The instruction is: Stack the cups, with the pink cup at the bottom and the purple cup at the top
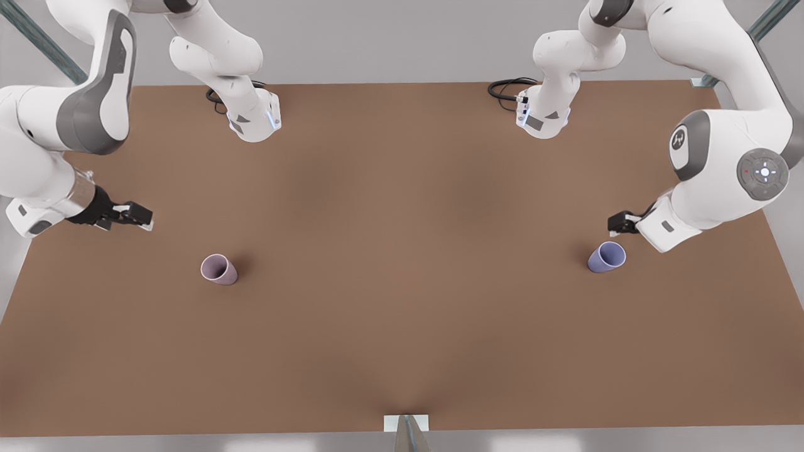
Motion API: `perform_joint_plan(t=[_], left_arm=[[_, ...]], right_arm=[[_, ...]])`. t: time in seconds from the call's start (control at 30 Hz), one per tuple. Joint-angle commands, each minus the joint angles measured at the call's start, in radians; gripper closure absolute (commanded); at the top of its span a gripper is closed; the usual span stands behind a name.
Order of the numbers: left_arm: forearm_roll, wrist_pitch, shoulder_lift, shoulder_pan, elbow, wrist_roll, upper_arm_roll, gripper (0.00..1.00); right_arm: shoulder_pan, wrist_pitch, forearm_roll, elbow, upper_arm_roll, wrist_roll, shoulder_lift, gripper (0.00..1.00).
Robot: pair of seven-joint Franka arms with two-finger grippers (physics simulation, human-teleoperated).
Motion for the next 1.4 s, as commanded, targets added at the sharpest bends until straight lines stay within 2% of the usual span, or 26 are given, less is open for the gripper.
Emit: perform_joint_plan(t=[0.0, 0.07, 0.2, 0.33, 0.43, 0.57, 0.73, 1.23, 1.37], left_arm=[[0.004, 0.019, 0.0, 0.0, 0.0, 0.027, 0.0, 0.0], [0.004, 0.017, 0.002, 0.0, -0.003, 0.022, 0.0, 0.0], [0.003, 0.017, 0.011, 0.0, -0.009, 0.017, 0.001, 0.0], [0.003, 0.017, 0.022, 0.0, -0.009, 0.017, 0.006, 0.0], [0.003, 0.01, 0.025, 0.0, -0.009, 0.016, 0.006, 0.0], [0.003, 0.008, 0.031, 0.0, -0.009, 0.016, 0.006, 0.0], [0.003, 0.008, 0.037, 0.002, -0.009, 0.016, 0.007, 0.0], [0.003, 0.008, 0.046, 0.002, -0.009, 0.019, 0.014, 0.0], [0.003, 0.008, 0.051, 0.003, -0.009, 0.019, 0.014, 0.0]], right_arm=[[0.009, 0.007, 0.008, 0.0, -0.001, -0.018, 0.004, 0.0], [0.009, 0.01, 0.019, -0.019, -0.01, -0.019, 0.0, 0.0], [0.002, 0.139, 0.019, -0.123, -0.064, -0.18, -0.002, 0.0], [0.004, 0.31, 0.016, -0.259, -0.067, -0.223, 0.009, 0.0], [0.015, 0.378, 0.013, -0.295, -0.07, -0.309, 0.081, 0.0], [0.041, 0.597, 0.013, -0.444, -0.073, -0.321, 0.092, 0.0], [0.035, 0.754, 0.014, -0.502, -0.074, -0.327, 0.142, 0.0], [0.068, 0.798, 0.024, -0.506, -0.077, -0.334, 0.231, 0.0], [0.07, 0.869, 0.022, -0.569, -0.077, -0.335, 0.236, 0.0]])
